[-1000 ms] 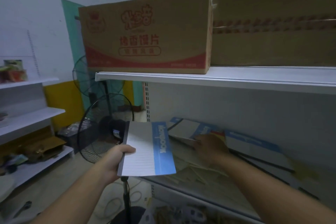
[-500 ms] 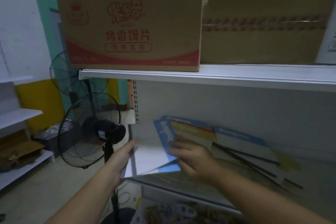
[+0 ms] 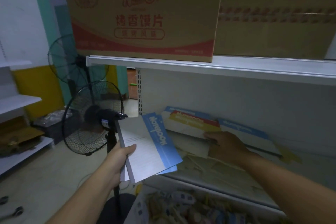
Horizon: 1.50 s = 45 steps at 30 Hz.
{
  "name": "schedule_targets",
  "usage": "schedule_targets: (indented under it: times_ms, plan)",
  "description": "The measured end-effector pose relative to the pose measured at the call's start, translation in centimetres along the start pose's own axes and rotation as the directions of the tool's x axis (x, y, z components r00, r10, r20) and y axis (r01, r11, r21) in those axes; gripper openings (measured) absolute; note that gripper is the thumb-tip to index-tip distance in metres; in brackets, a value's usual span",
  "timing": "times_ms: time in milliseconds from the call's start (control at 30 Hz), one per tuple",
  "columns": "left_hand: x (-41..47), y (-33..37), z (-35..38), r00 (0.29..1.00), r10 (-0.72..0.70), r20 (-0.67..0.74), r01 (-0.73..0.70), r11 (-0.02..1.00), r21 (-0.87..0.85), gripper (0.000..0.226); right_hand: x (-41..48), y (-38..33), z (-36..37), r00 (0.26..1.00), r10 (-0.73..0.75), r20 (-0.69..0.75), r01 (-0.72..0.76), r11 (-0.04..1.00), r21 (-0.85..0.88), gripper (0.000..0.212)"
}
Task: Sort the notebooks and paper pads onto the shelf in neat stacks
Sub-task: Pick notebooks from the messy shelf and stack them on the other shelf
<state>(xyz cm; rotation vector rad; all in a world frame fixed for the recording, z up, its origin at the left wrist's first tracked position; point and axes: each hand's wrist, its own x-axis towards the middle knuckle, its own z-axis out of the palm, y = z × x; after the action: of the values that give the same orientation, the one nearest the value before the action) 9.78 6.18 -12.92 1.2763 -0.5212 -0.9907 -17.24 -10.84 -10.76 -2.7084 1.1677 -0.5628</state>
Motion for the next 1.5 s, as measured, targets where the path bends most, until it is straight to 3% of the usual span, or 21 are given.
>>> schedule_targets:
  times_ms: [167,267,433,533,667,800,867,900,933,967,1000,1033,1067,1133,1300,1500]
  plan:
    - [-2.0,0.7,1.5,0.999,0.046,-0.021,-0.046,0.999,0.009,0.039,-0.1,-0.6,-2.0,0.962,-0.011,-0.273,-0.019,0.994,-0.105,0.036]
    - [-3.1,1.4,3.7,0.993,0.101,-0.061,-0.099,0.994,0.042,0.043,-0.1,-1.2,-3.2,0.95,-0.01,-0.312,-0.037,0.989,-0.146,0.038]
    - [-6.1,0.7,9.3,0.982,0.176,-0.065,-0.171,0.982,0.074,0.039,-4.8,-2.9,-6.7,0.88,-0.214,-0.424,0.19,0.977,-0.099,0.045]
    - [-8.4,-1.9,15.1,0.989,0.144,-0.016,-0.143,0.989,0.045,0.033,-10.3,-2.9,-6.1,0.89,-0.333,-0.311,0.259,0.931,-0.255,0.046]
    - [-12.8,-5.6,22.9,0.997,0.009,0.08,-0.003,0.997,-0.072,0.019,-17.7,0.6,-5.5,0.937,-0.309,-0.163,0.255,0.924,-0.286,0.048]
    - [-16.9,-9.8,29.8,0.976,-0.02,0.218,0.016,1.0,0.018,0.019,-25.2,6.3,-8.0,0.938,-0.347,-0.015,0.336,0.916,-0.22,0.056]
    - [-18.9,-12.1,33.3,0.953,-0.035,0.299,0.021,0.998,0.052,0.023,-28.9,10.5,-9.7,0.979,-0.099,-0.18,0.076,0.988,-0.133,0.059]
    - [-20.1,-13.0,35.3,0.939,-0.047,0.341,0.029,0.998,0.06,0.024,-30.8,12.8,-10.7,0.954,0.096,-0.284,-0.118,0.991,-0.06,0.067]
    - [-21.1,-14.1,37.2,0.923,-0.066,0.378,0.044,0.997,0.067,0.025,-32.8,14.8,-11.9,0.899,0.335,-0.283,-0.322,0.942,0.092,0.074]
    - [-22.2,-15.2,39.2,0.903,-0.09,0.42,0.066,0.995,0.07,0.025,-35.1,16.6,-13.0,0.818,0.543,-0.19,-0.487,0.829,0.276,0.075]
    - [-23.4,-16.4,41.1,0.883,-0.124,0.453,0.101,0.992,0.076,0.023,-37.3,18.2,-14.0,0.759,0.649,-0.05,-0.557,0.687,0.467,0.07]
    - [-24.7,-17.5,43.1,0.857,-0.183,0.482,0.158,0.983,0.093,0.024,-39.5,19.7,-14.8,0.739,0.67,0.063,-0.549,0.546,0.632,0.058]
    - [-26.0,-18.4,44.9,0.82,-0.263,0.508,0.234,0.965,0.121,0.032,-41.6,21.0,-15.4,0.717,0.693,0.071,-0.525,0.471,0.709,0.048]
    - [-28.3,-19.9,48.3,0.766,-0.377,0.521,0.346,0.924,0.16,0.047,-45.5,23.2,-16.7,0.649,0.761,0.029,-0.517,0.412,0.751,0.04]
    - [-32.4,-23.0,55.8,0.662,-0.492,0.565,0.399,0.87,0.291,0.055,-51.8,27.1,-19.9,0.465,0.885,0.013,-0.47,0.235,0.851,0.042]
    - [-34.3,-25.8,63.9,0.625,-0.549,0.555,0.437,0.835,0.334,0.064,-54.4,32.8,-22.5,0.379,0.924,0.052,-0.462,0.14,0.876,0.044]
